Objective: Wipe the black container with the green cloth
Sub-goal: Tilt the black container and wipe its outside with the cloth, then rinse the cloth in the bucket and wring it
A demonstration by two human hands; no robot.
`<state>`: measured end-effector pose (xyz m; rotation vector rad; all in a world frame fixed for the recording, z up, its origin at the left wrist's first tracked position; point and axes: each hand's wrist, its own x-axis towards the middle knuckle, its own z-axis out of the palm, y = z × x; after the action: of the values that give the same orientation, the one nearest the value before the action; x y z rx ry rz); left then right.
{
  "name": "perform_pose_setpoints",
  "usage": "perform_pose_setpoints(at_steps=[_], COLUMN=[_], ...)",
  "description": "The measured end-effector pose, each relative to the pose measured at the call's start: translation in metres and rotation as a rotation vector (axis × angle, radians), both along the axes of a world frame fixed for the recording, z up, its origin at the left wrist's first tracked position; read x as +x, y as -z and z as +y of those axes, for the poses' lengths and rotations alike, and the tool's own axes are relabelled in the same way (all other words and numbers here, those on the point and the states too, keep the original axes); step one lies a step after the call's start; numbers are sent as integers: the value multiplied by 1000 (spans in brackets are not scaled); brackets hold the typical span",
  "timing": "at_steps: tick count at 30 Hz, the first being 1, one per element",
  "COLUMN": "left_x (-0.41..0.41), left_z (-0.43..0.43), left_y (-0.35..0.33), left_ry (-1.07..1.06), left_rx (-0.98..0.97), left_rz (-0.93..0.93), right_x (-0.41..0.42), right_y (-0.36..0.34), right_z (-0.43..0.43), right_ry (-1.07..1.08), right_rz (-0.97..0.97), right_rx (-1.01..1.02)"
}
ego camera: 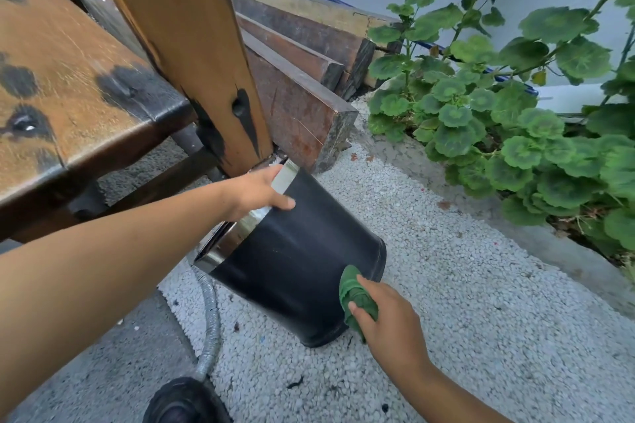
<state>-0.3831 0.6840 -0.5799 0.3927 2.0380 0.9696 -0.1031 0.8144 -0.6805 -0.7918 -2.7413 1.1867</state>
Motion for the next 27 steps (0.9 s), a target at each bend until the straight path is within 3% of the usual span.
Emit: perform_pose_setpoints(at_steps=[4,8,12,15,21,25,27], left_x=[25,66,103,119,126,132,131], left_z=[-14,-5,8,4,-13,-25,-30], left_y=[-10,3,10,17,24,28,30], left_ry=[289,367,446,509,660,822,891], left_rx=[-36,-2,20,-3,-100,-184,-232], left_rz=[-168,-44,32,43,266,426,537], right_x=[-18,-58,-86,-98,-95,-75,-63], right_y=[-36,-93,-131,-134,-131,-129,-125], right_z=[25,45,48,46,49,61,66], right_ry=[8,28,-151,-330,-695,-811,-940], right_rz=[86,343,429,324,-219,-344,-376], right_rx=[-76,-78,66,241,429,448,596])
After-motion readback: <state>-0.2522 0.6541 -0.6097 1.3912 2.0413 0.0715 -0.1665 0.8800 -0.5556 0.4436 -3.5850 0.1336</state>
